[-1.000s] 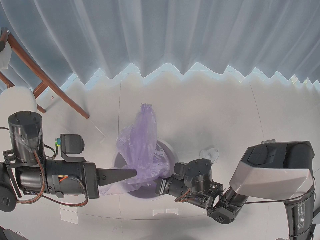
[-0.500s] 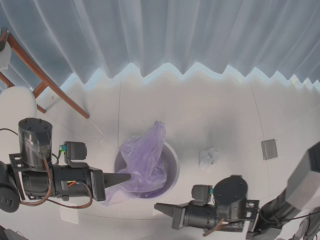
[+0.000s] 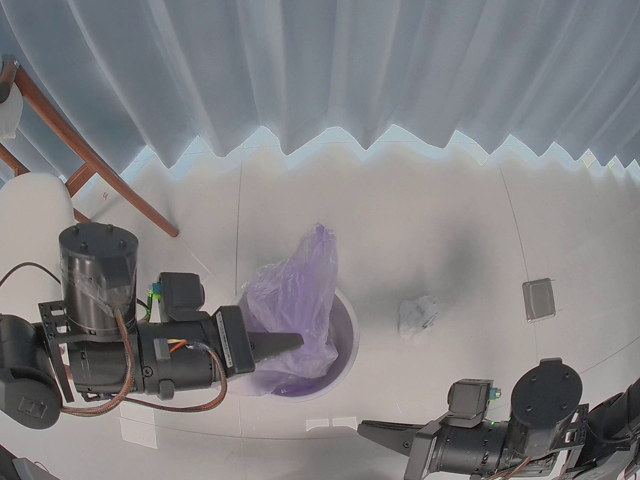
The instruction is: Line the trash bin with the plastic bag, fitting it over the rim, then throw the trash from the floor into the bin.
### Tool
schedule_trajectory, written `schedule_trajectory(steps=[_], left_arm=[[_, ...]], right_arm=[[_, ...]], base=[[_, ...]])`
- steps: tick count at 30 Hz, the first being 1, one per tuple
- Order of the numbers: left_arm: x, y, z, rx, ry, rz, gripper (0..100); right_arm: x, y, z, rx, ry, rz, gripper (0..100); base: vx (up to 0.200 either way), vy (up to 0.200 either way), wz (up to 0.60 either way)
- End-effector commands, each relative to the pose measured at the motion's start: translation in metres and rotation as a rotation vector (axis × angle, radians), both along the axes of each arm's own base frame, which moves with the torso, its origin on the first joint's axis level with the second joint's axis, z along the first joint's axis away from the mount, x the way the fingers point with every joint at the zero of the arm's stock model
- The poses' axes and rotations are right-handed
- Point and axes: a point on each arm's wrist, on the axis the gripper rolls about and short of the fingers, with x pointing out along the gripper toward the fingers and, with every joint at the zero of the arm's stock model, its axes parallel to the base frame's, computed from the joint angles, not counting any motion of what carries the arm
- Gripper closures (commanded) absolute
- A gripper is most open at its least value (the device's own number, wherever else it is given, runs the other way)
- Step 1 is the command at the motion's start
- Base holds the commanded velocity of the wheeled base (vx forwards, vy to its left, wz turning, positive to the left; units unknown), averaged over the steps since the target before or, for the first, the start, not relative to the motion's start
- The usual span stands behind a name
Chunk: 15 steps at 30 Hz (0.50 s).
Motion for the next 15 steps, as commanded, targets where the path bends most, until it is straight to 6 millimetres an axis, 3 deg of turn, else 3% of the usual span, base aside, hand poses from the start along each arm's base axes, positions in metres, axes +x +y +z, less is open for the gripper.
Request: schedule_trajectory(steps=[1,8,11,15], left_arm=[[-0.009,-0.001,-0.025,0.086,-0.017,-0.077,100],[-0.015,0.022,-0.052,0.465,-0.21,-0.057,100],[-0.019,0.027,-0.062,0.605,-0.27,-0.045,100],[-0.023,0.026,-0.064,0.647,-0.306,-0.069,100]], right_arm=[[0.008,-0.009,0.022,0.062,-0.075,-0.093,100],[0.008,-0.021,0.045,0.049,-0.088,-0.119,100],[0.013,-0.014,0.054,0.015,-0.067,-0.122,100],[0.03,-0.001,0.058,-0.016,-0.046,-0.15,100]], base=[[0.0,0.0,0.0],[0.0,0.0,0.0],[0.0,0.0,0.0],[0.0,0.0,0.0]])
